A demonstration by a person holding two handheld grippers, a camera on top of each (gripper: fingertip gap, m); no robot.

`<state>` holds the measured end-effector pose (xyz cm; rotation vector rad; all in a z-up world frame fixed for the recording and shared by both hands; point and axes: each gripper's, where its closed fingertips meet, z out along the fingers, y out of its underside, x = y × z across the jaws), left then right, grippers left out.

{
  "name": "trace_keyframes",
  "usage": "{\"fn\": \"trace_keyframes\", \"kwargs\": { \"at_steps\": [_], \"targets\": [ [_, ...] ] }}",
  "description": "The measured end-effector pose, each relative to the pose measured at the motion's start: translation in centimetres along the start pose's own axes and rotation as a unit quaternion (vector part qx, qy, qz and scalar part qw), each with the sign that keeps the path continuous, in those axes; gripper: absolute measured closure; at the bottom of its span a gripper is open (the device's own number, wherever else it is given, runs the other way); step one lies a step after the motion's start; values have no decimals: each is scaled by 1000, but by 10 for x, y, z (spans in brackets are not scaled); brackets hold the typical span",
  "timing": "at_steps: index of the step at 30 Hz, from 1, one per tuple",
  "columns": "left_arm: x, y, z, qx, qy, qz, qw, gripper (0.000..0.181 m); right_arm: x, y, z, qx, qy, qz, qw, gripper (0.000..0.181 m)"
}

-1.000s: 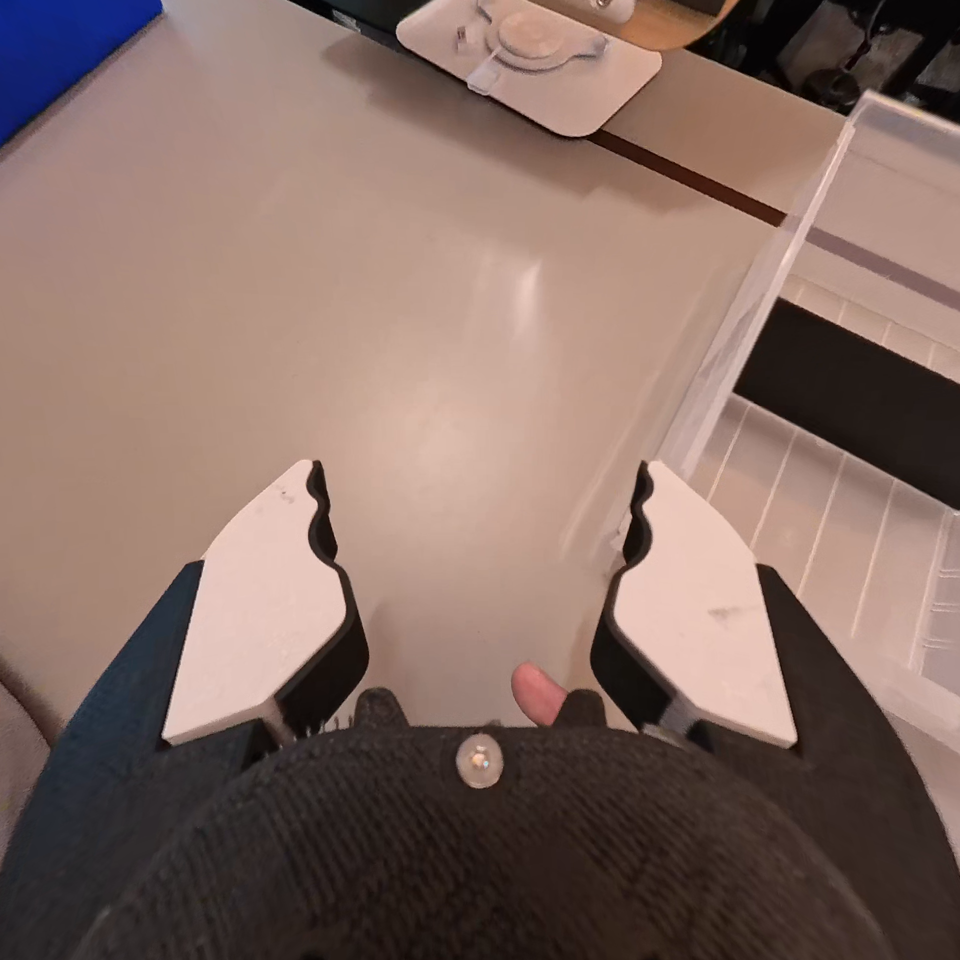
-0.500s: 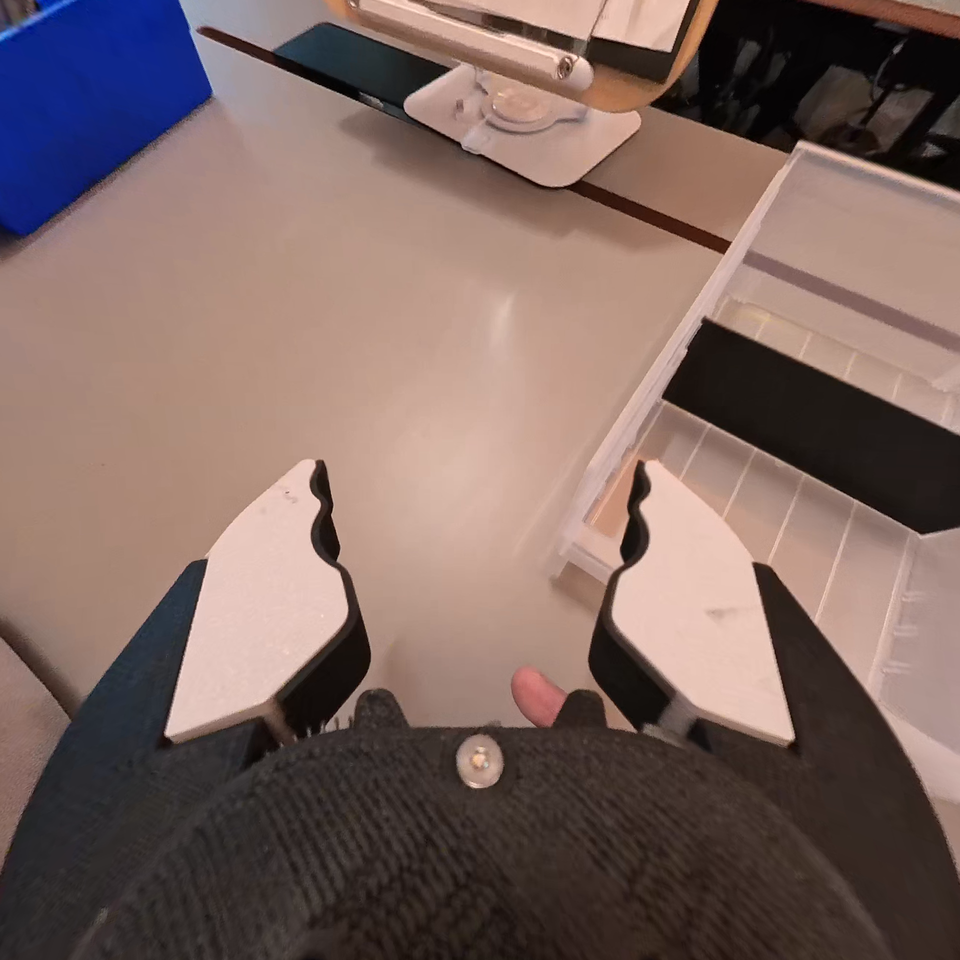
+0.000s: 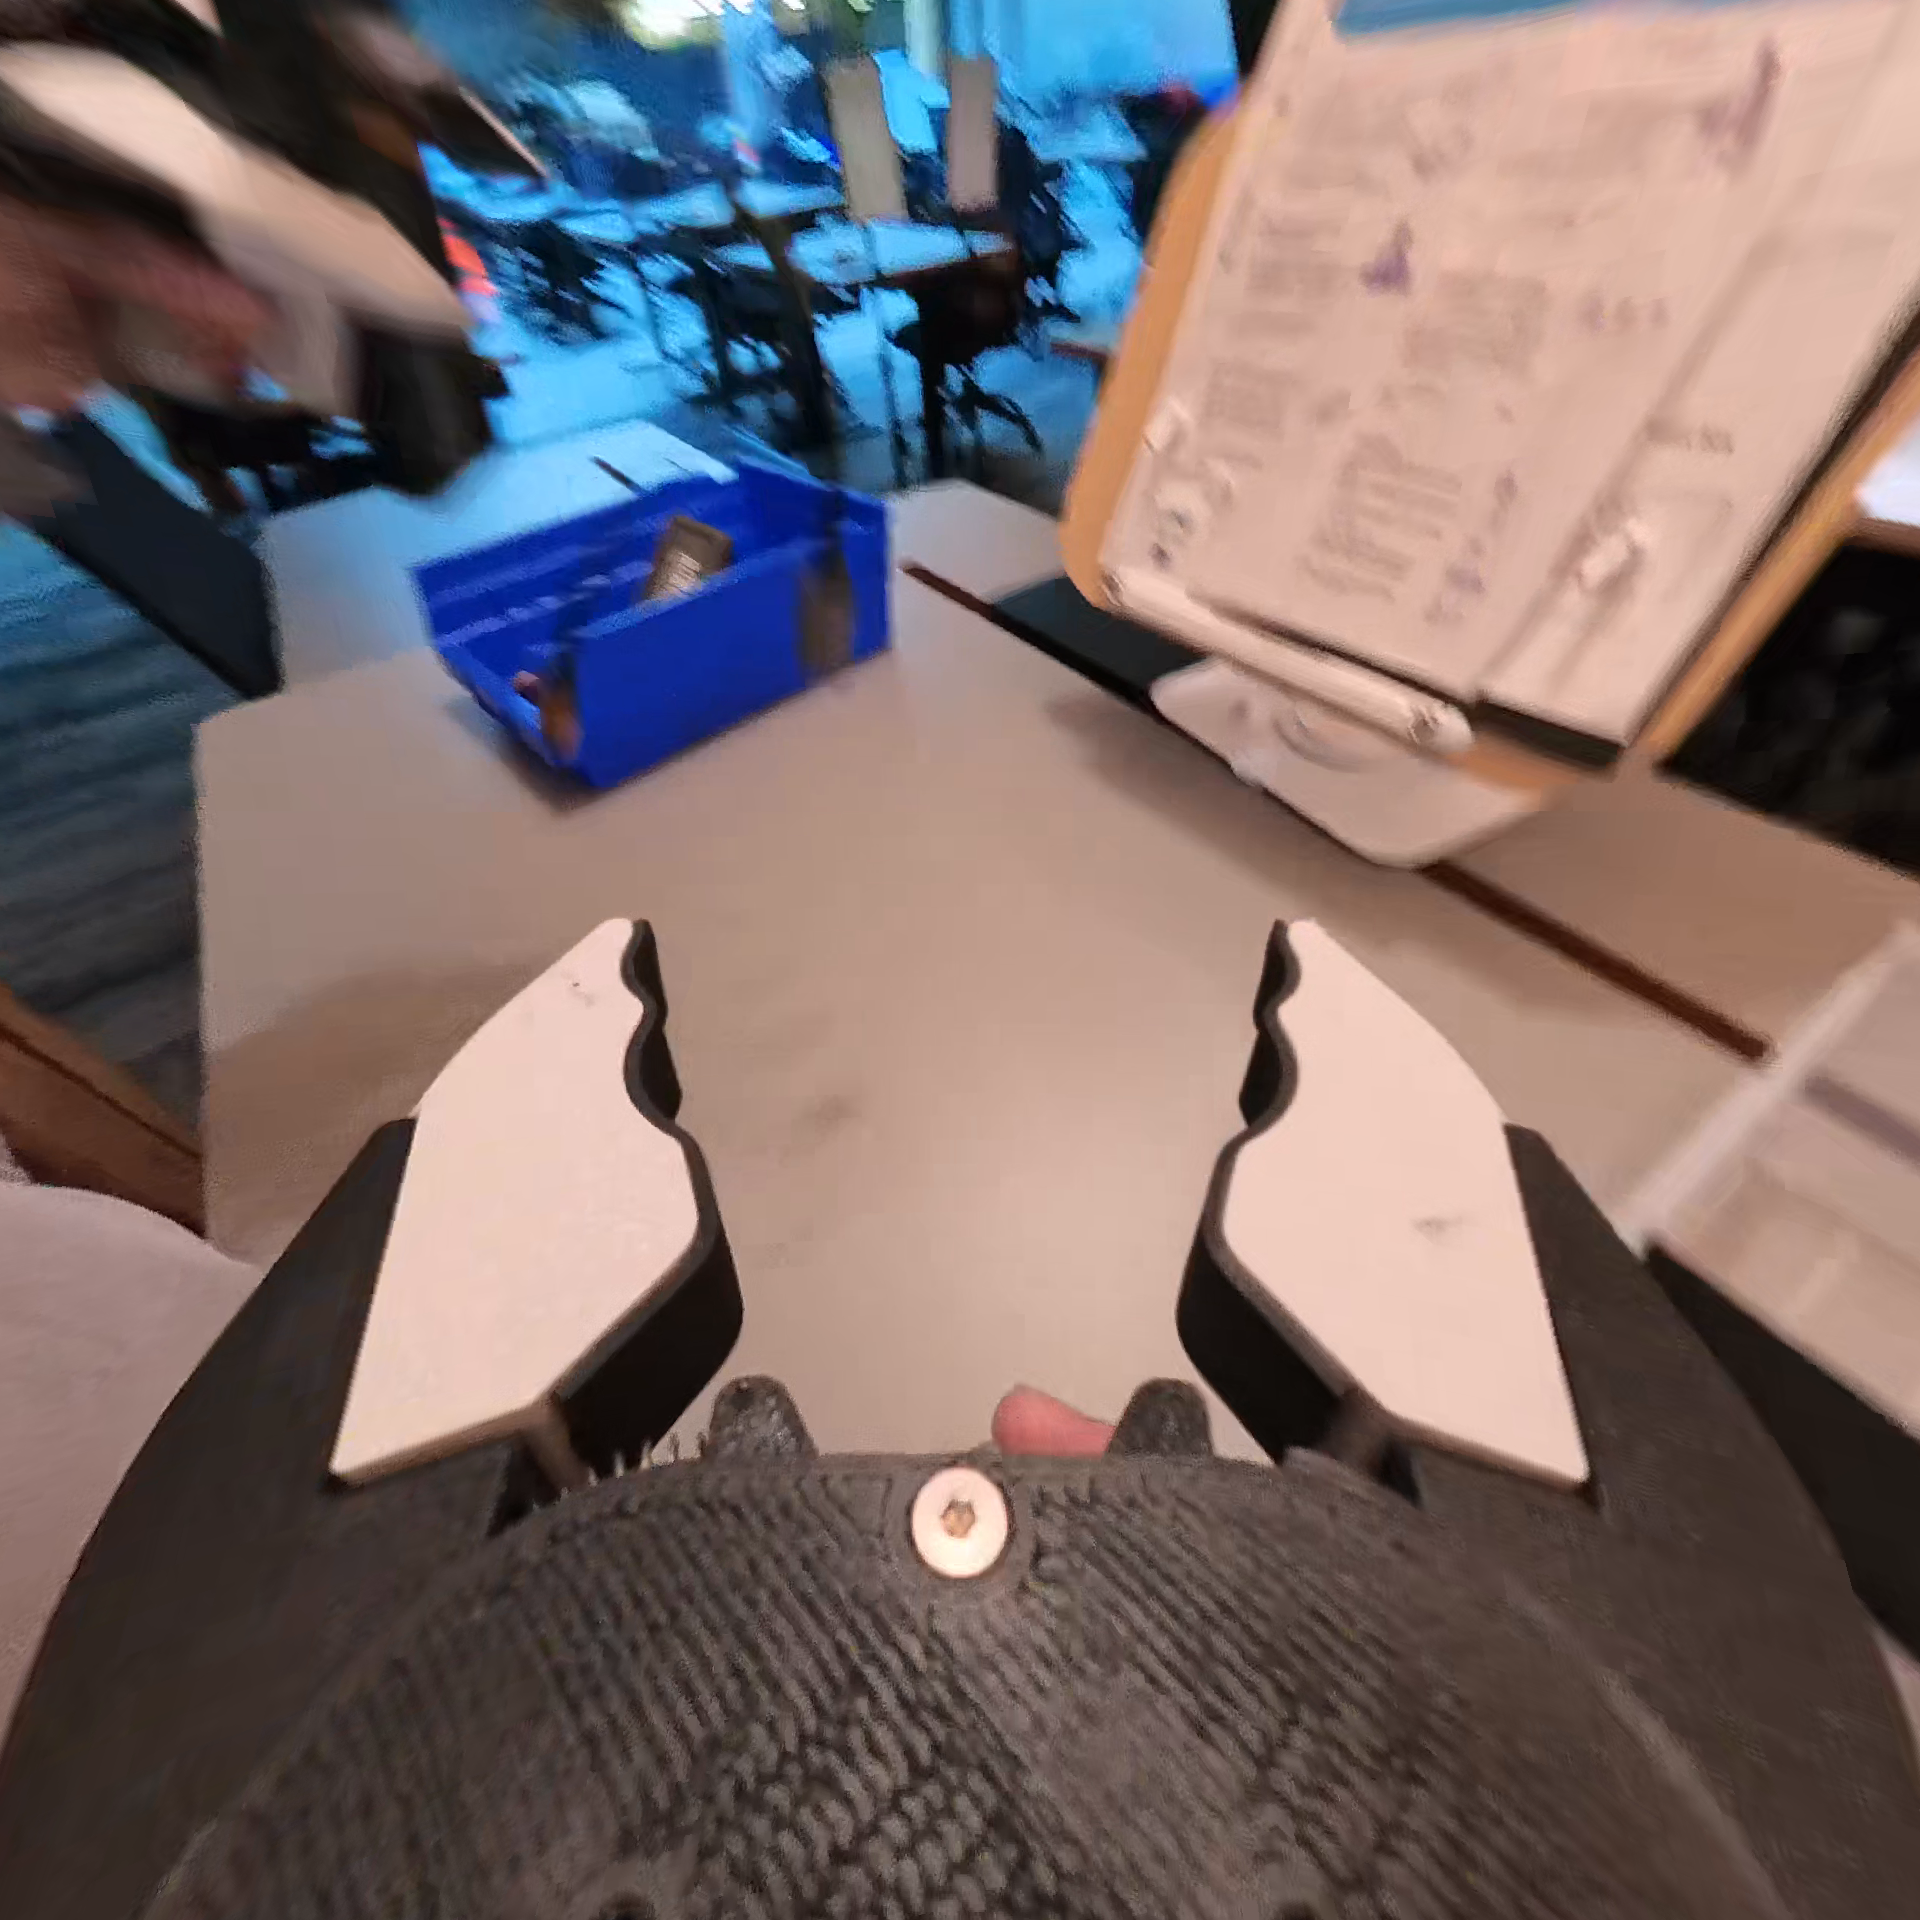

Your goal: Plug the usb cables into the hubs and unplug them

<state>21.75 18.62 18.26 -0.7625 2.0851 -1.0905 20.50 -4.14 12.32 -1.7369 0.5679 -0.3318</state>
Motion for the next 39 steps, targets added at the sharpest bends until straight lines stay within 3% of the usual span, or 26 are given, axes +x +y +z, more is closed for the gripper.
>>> {"fn": "trace_keyframes", "kwargs": {
  "at_steps": [5,9,12,16,19,31,39],
  "targets": [
    [126,21,65,-4,203,52,978,107,-44,-53,7,87,-160,-44,982,81],
    [190,24,88,-23,304,73,950,109,-55,-48,16,95,-227,-41,968,75],
    [216,17,96,-22,346,84,934,109,-65,-39,18,118,-270,-25,955,76],
    [230,6,105,-26,374,99,922,109,-70,-27,19,124,-272,-61,952,90],
    [235,0,110,-35,380,120,917,109,-66,-38,13,175,-257,-66,948,99],
    [234,-1,120,-73,374,148,913,109,-64,-47,14,180,-275,-95,939,95],
    [227,-4,111,-39,341,126,931,109,-81,-51,17,170,-309,-116,929,98]
  ]
}}
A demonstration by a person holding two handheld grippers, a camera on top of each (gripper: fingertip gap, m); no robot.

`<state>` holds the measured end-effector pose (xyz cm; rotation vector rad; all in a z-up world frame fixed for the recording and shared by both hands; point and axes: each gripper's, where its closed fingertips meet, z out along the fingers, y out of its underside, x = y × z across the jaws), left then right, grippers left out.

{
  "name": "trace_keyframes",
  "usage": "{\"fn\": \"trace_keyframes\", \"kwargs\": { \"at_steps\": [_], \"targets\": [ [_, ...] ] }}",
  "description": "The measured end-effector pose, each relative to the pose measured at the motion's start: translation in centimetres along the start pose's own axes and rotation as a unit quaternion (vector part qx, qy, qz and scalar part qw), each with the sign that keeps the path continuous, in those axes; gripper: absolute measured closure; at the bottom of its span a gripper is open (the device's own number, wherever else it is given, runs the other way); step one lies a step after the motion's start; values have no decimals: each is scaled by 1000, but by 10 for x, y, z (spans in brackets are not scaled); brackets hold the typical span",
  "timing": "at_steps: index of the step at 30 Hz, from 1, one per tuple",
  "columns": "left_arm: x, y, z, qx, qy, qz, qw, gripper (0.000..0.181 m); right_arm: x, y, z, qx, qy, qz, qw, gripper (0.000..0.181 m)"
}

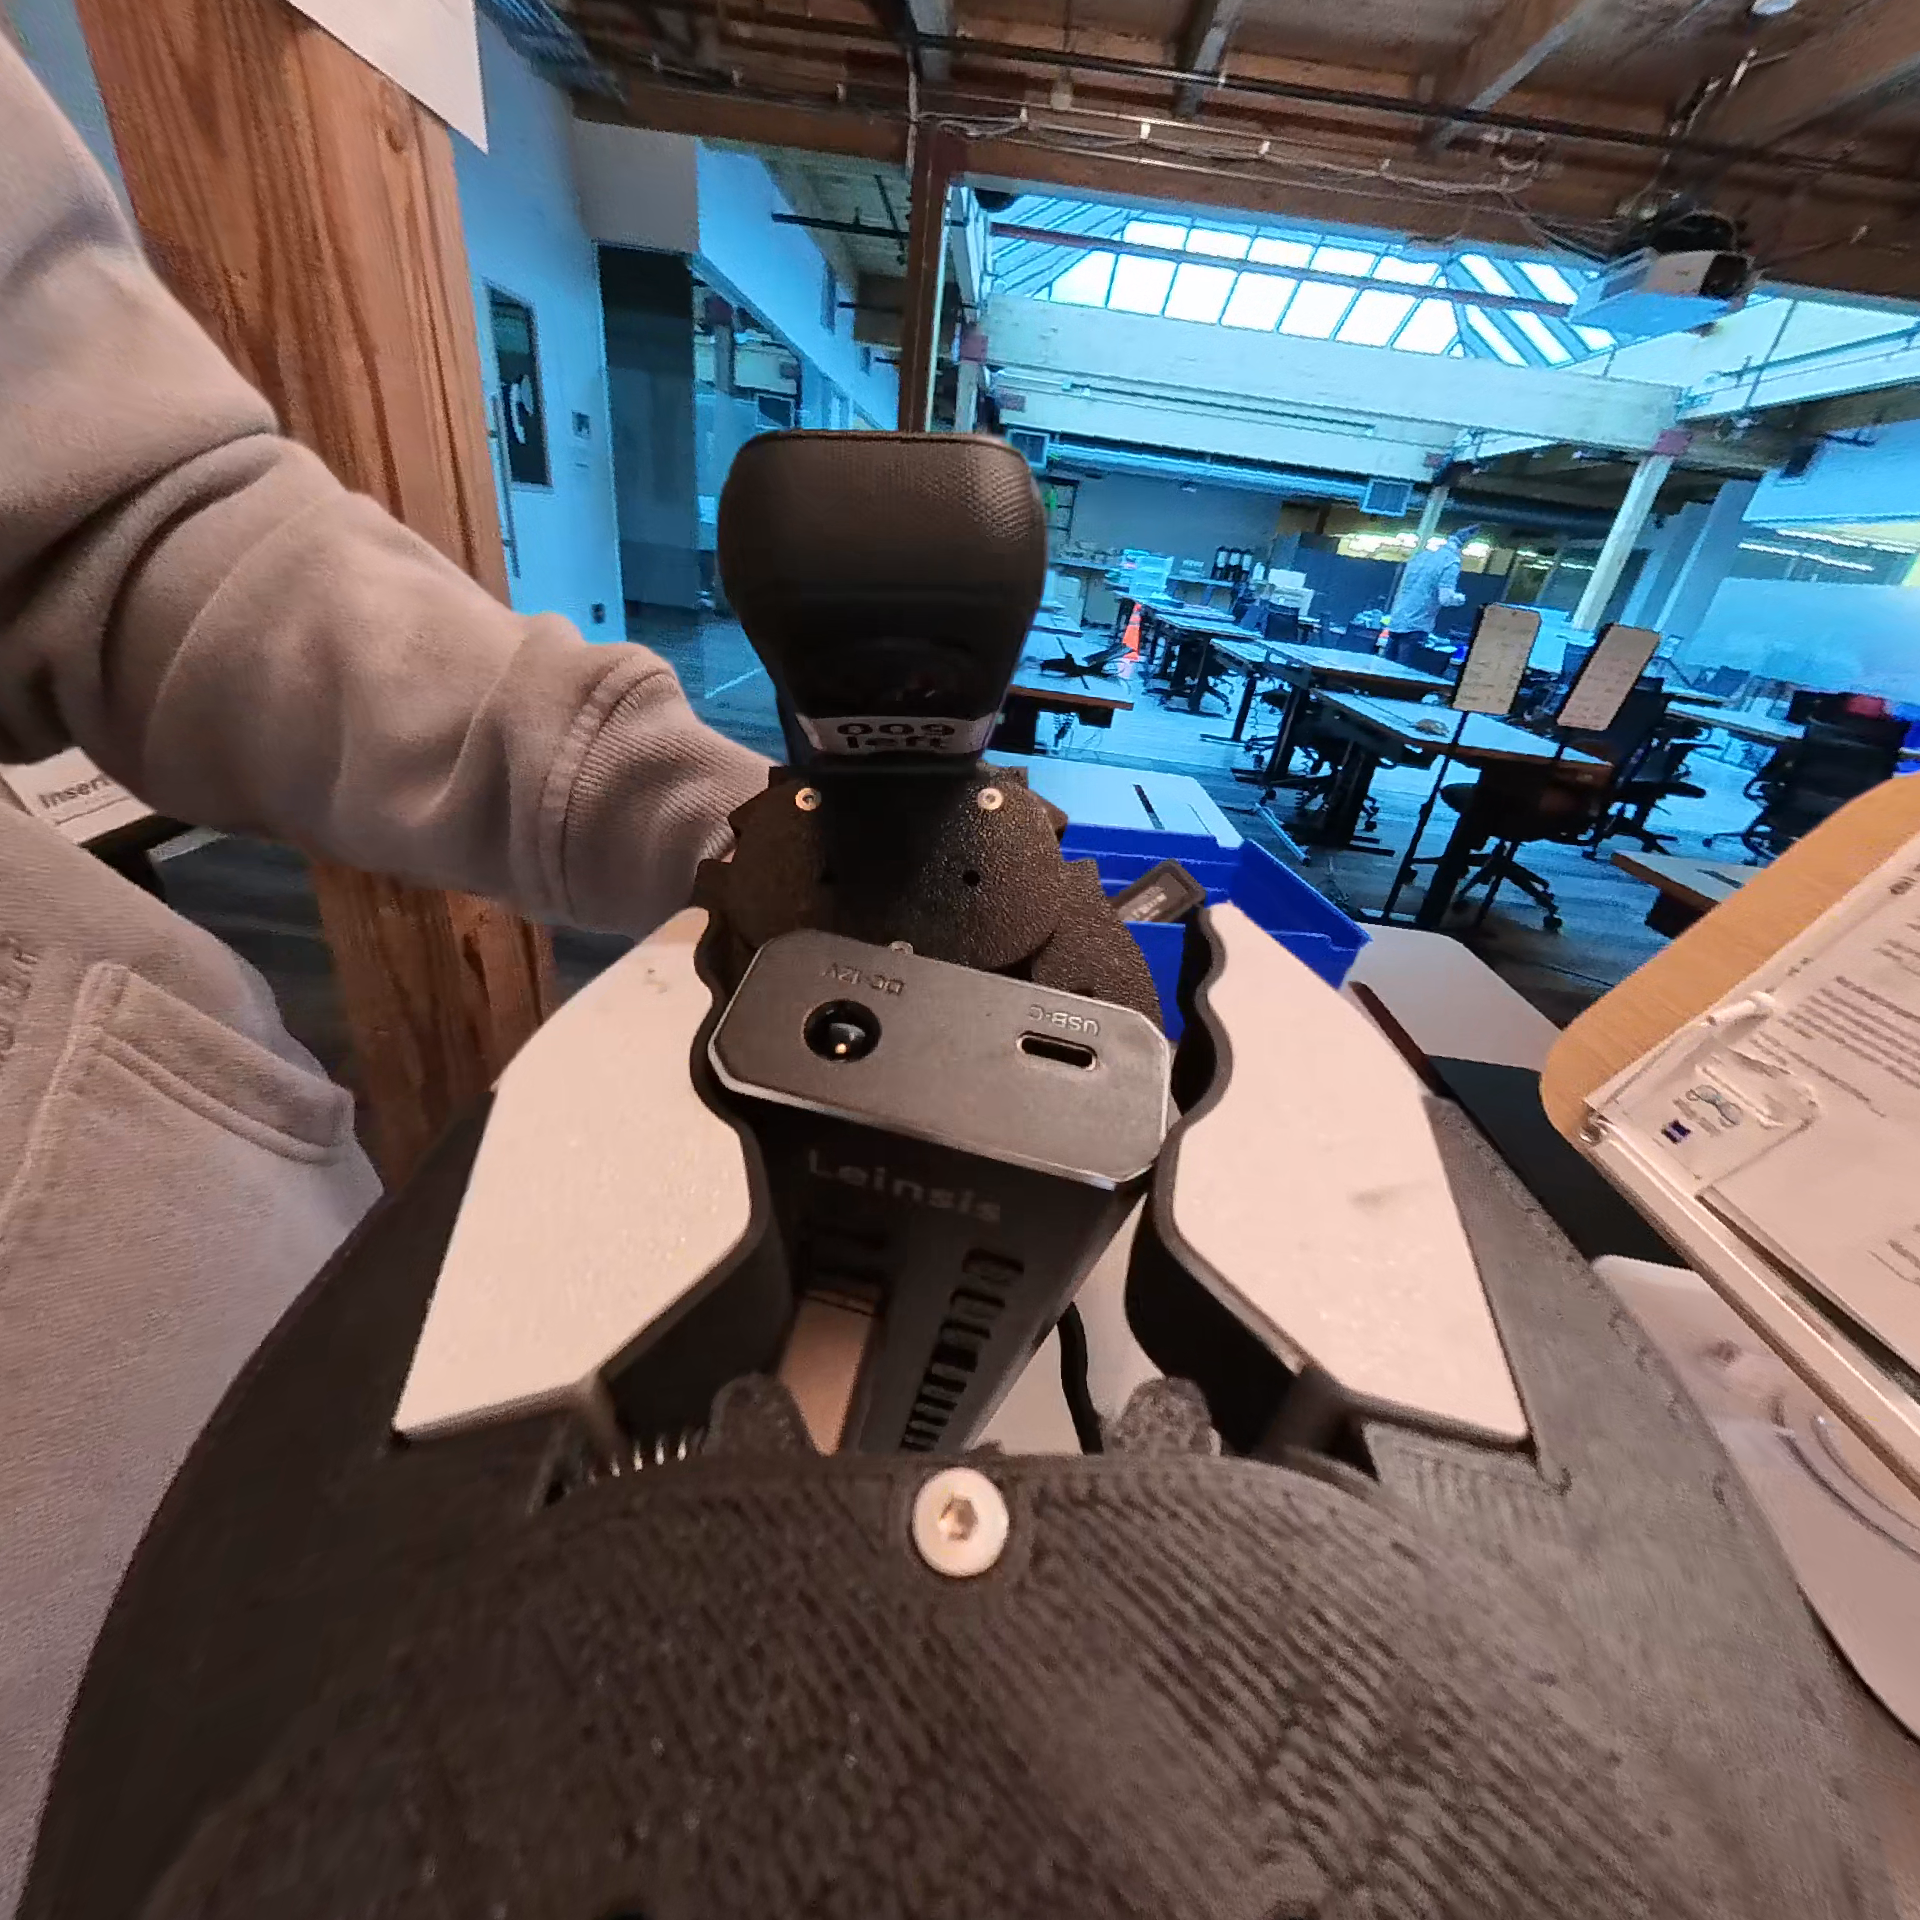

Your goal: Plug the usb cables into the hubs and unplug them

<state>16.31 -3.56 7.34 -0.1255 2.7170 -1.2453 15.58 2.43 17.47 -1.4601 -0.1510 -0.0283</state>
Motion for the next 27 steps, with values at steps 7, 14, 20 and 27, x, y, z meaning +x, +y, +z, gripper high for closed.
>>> {"fn": "trace_keyframes", "kwargs": {
  "at_steps": [7,14,20,27],
  "targets": [
    [-17,-1,-20,43,-69,-31,996,118,12,-11,12,16,25,-20,999,98],
    [-9,0,-22,63,-46,-79,994,110,4,-14,22,-1,8,-43,999,99],
    [-6,-10,-13,73,-57,-63,994,97,-2,-24,28,35,3,-31,999,99],
    [-11,4,-5,12,-66,-46,997,100,3,-14,25,20,1,-27,999,99]
  ]
}}
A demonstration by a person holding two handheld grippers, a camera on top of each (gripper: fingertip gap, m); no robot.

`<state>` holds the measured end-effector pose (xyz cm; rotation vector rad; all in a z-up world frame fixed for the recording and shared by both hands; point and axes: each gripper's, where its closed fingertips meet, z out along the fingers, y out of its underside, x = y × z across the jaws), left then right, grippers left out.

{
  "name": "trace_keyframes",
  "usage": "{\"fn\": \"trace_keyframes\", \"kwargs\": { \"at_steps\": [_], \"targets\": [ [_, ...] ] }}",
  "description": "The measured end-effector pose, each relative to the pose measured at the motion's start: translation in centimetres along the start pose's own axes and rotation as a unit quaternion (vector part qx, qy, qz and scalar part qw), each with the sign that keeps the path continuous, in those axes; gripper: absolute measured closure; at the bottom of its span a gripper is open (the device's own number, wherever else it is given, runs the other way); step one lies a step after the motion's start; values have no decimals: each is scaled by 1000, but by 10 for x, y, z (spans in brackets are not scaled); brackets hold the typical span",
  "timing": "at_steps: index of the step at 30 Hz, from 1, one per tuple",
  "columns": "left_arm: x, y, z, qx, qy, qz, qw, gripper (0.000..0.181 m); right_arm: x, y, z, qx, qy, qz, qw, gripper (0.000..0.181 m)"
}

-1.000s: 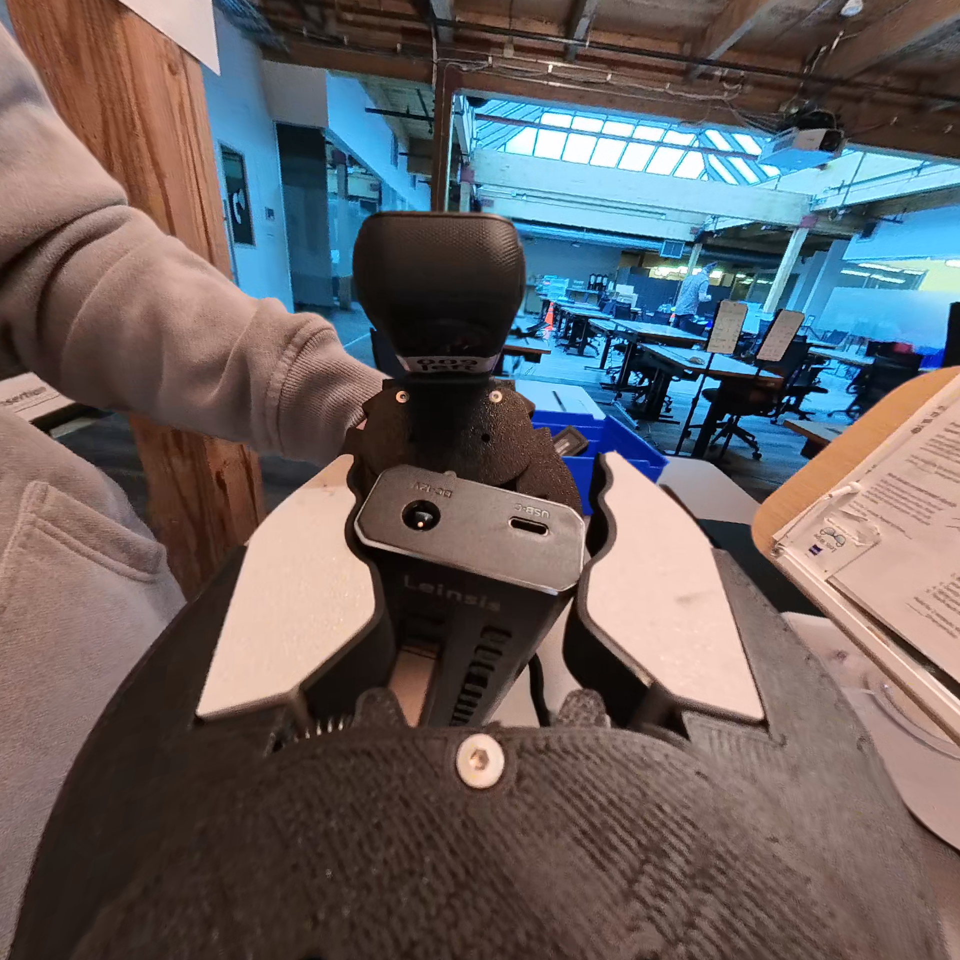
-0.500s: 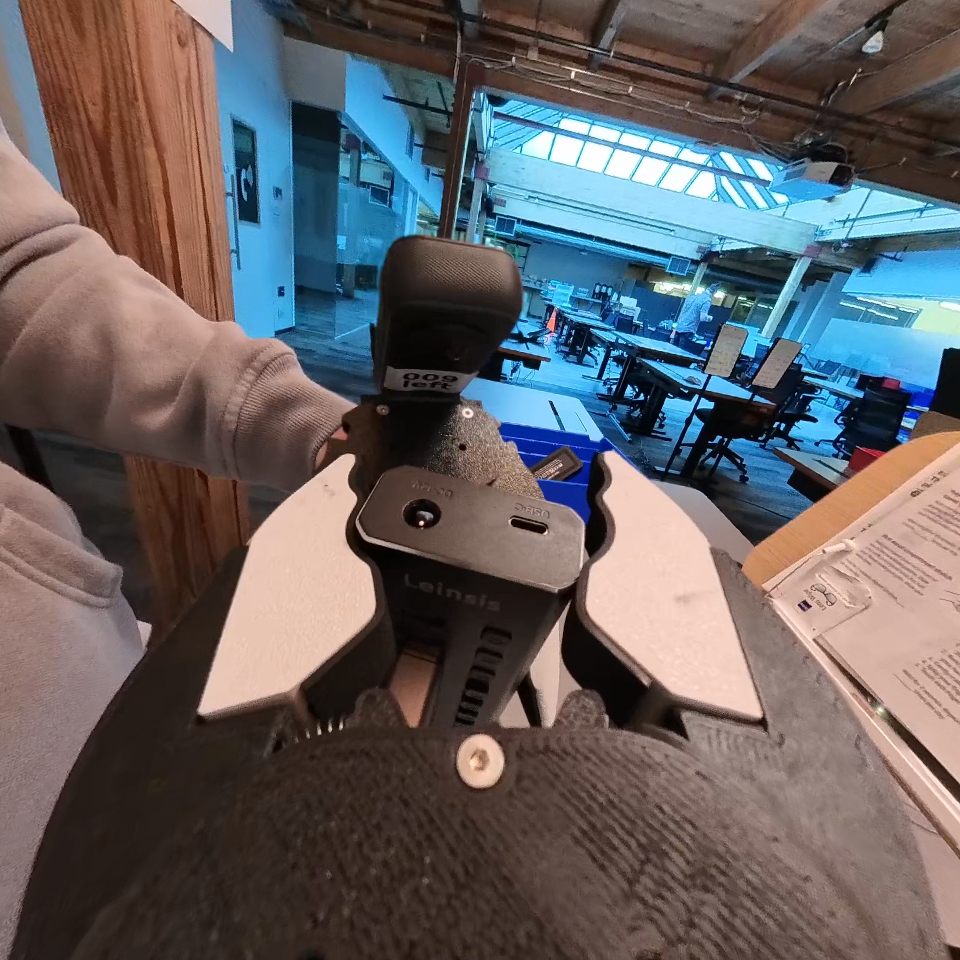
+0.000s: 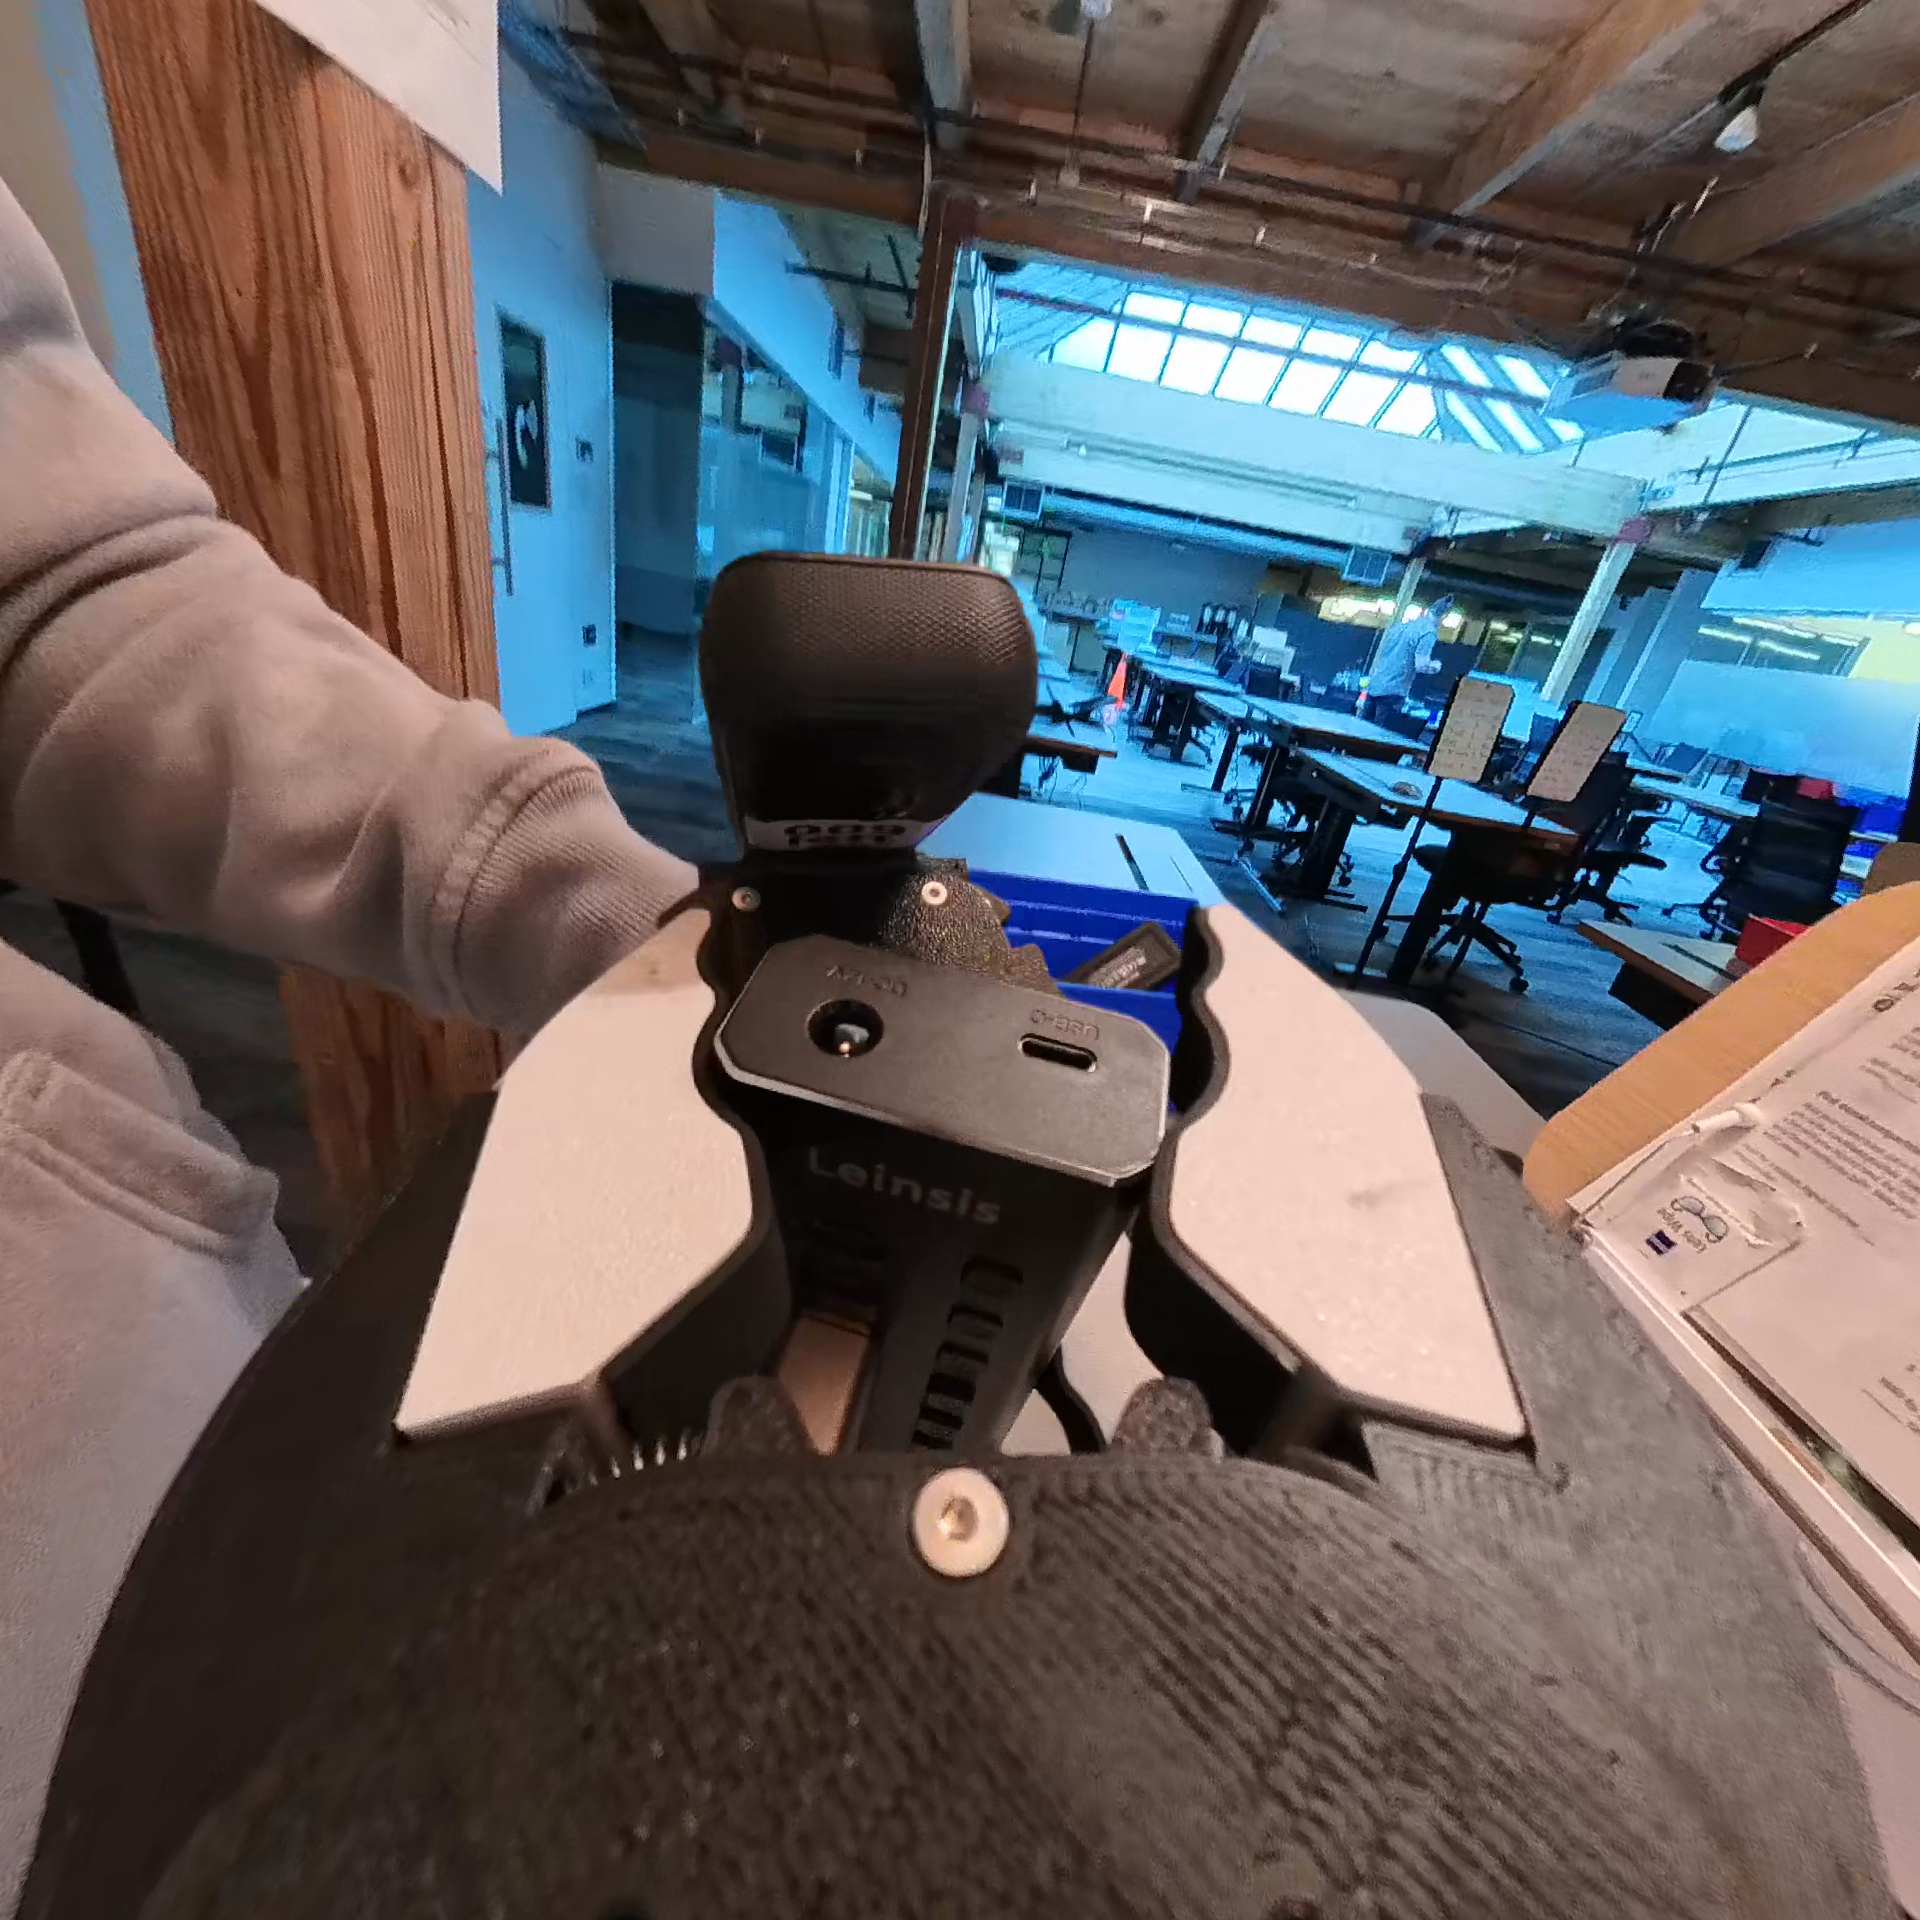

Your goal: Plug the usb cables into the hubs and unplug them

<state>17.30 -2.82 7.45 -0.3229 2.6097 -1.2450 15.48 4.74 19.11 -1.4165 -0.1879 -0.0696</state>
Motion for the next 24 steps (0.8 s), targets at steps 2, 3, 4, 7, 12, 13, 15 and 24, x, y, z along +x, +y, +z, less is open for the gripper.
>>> {"fn": "trace_keyframes", "kwargs": {
  "at_steps": [2,3,4,7,12,13,15,24],
  "targets": [
    [0,2,2,4,3,-1,1000,100,0,4,1,-10,2,-5,1000,98],
    [0,3,2,6,6,-5,1000,100,1,6,1,-14,3,0,1000,98],
    [0,5,3,7,6,-7,1000,101,2,8,2,-14,3,5,1000,98],
    [-1,8,4,11,2,-8,1000,101,0,11,2,-13,-5,17,1000,99],
    [-2,9,4,22,3,-17,1000,102,5,8,0,0,7,33,999,99],
    [-2,10,4,20,5,-15,1000,102,6,5,-2,3,9,32,999,99],
    [-3,10,4,15,7,-13,1000,102,9,4,-5,-4,20,20,1000,97],
    [-2,5,6,30,17,-6,999,102,4,11,-4,-29,0,41,999,101]
  ]
}}
